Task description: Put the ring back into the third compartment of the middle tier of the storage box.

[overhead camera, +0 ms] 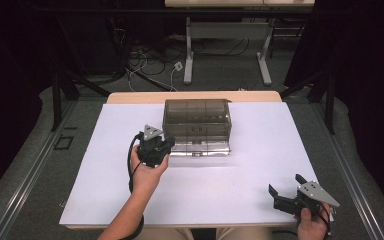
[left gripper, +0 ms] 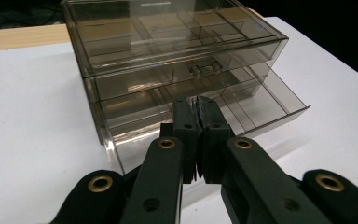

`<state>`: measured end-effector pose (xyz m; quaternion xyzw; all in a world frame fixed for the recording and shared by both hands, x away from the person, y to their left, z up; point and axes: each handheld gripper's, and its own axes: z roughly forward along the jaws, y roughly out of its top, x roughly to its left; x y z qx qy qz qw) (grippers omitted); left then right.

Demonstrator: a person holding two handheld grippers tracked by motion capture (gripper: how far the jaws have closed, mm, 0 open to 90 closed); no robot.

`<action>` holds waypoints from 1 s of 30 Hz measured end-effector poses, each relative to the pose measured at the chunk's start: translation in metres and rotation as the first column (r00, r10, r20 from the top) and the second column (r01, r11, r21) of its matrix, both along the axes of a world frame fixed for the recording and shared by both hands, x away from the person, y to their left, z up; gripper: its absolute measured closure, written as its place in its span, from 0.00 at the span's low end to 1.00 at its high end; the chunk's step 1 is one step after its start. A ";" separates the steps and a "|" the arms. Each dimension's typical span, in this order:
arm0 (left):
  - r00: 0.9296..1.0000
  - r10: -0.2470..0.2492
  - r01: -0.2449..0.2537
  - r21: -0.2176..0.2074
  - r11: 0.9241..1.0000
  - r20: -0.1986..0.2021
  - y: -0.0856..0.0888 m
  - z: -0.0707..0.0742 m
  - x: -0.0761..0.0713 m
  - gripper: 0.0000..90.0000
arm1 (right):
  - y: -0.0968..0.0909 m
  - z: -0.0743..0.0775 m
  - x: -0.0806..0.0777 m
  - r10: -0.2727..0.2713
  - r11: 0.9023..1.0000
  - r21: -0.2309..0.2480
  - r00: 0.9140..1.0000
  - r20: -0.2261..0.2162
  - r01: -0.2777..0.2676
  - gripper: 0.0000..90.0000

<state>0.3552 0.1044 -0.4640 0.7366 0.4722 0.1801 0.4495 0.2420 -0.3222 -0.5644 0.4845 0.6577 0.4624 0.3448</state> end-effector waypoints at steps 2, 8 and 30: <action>1.000 -0.006 0.005 -0.007 1.000 -0.006 -0.003 0.000 0.001 0.98 | 0.000 0.000 0.000 0.002 1.000 0.005 1.000 0.005 -0.002 0.00; 1.000 -0.014 0.013 -0.016 1.000 -0.013 -0.015 -0.002 0.005 0.98 | 0.001 0.000 0.000 0.004 1.000 -0.002 1.000 -0.005 -0.004 0.00; 0.998 -0.067 0.067 0.001 0.998 -0.007 -0.051 0.008 0.020 0.98 | -0.001 0.000 -0.001 0.005 1.000 0.002 1.000 -0.001 -0.005 0.00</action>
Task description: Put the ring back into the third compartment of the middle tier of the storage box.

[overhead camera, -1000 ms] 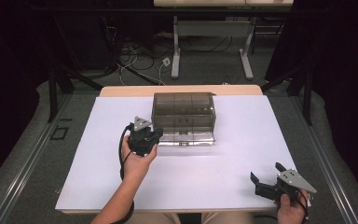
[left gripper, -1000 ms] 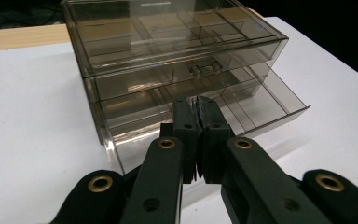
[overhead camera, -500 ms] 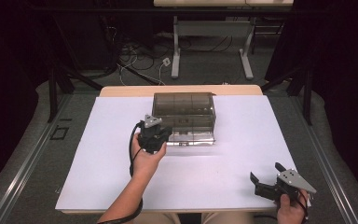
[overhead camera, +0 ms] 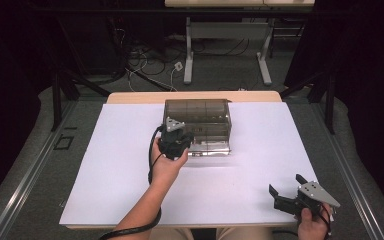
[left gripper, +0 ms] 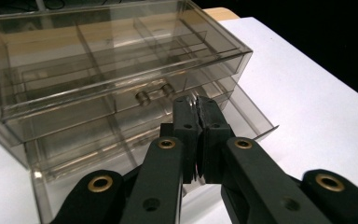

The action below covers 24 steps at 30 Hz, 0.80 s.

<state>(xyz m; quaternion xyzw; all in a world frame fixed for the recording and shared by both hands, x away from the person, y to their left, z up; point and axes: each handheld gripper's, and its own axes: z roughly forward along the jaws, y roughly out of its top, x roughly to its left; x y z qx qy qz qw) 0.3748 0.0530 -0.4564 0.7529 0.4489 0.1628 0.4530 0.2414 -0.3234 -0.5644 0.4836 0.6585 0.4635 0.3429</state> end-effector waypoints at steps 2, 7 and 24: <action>1.000 0.001 -0.001 -0.005 1.000 0.006 -0.005 0.001 0.001 0.98 | -0.001 0.000 0.000 -0.002 1.000 -0.005 1.000 -0.002 0.002 0.00; 1.000 -0.009 0.009 -0.002 1.000 0.006 -0.015 0.004 0.004 0.98 | -0.001 0.000 0.000 -0.004 1.000 -0.007 1.000 -0.002 0.004 0.00; 0.999 -0.031 0.031 0.023 0.999 -0.007 -0.041 0.000 0.011 0.98 | -0.001 0.000 0.000 -0.001 1.000 0.000 1.000 -0.001 0.001 0.00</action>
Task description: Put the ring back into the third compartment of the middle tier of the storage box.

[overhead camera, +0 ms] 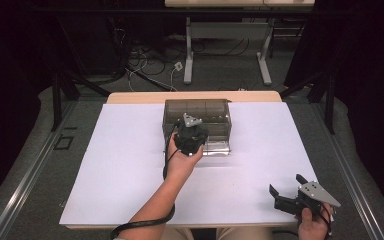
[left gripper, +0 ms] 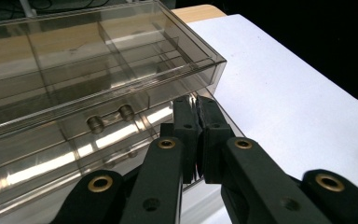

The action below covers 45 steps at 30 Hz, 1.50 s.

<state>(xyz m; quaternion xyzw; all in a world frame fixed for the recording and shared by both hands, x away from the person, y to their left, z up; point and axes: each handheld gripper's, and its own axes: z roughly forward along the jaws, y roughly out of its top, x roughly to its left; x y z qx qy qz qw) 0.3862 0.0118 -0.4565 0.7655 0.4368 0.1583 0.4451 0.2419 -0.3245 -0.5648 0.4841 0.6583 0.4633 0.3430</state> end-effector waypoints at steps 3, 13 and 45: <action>1.000 -0.010 0.010 0.006 1.000 -0.004 -0.004 0.000 0.001 0.98 | 0.000 0.000 0.000 0.001 1.000 -0.004 1.000 -0.005 -0.001 0.00; 0.999 -0.031 0.031 0.033 0.999 -0.009 -0.020 -0.001 0.004 0.98 | 0.001 -0.002 0.002 -0.011 1.000 0.017 0.999 0.039 0.010 0.00; 0.997 -0.071 0.075 0.094 0.993 -0.044 -0.048 -0.023 0.015 0.98 | -0.001 0.000 0.000 0.008 1.000 0.001 1.000 0.001 -0.008 0.00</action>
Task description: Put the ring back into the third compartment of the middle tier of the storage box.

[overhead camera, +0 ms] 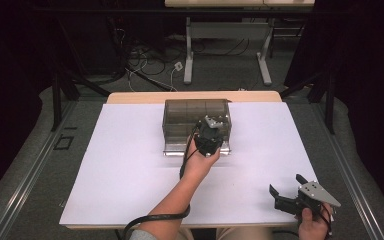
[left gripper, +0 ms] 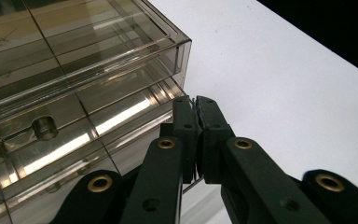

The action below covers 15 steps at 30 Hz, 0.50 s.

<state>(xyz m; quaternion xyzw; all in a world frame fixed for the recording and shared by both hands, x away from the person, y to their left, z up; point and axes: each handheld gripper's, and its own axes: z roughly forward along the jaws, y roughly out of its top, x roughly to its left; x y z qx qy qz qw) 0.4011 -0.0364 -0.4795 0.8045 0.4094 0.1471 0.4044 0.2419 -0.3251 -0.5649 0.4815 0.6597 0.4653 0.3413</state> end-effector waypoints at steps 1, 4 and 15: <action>1.000 0.000 0.000 -0.001 1.000 0.002 -0.001 -0.001 0.000 0.98 | 0.002 -0.002 0.002 -0.012 1.000 0.018 0.999 0.038 0.011 0.00; 1.000 -0.009 0.009 0.004 1.000 -0.007 -0.001 -0.004 0.001 0.98 | 0.000 0.000 0.000 0.000 1.000 0.001 1.000 0.003 0.000 0.00; 1.000 -0.011 0.011 0.033 0.999 -0.002 -0.001 -0.012 0.003 0.98 | 0.000 0.000 0.000 0.003 1.000 -0.006 1.000 -0.004 -0.003 0.00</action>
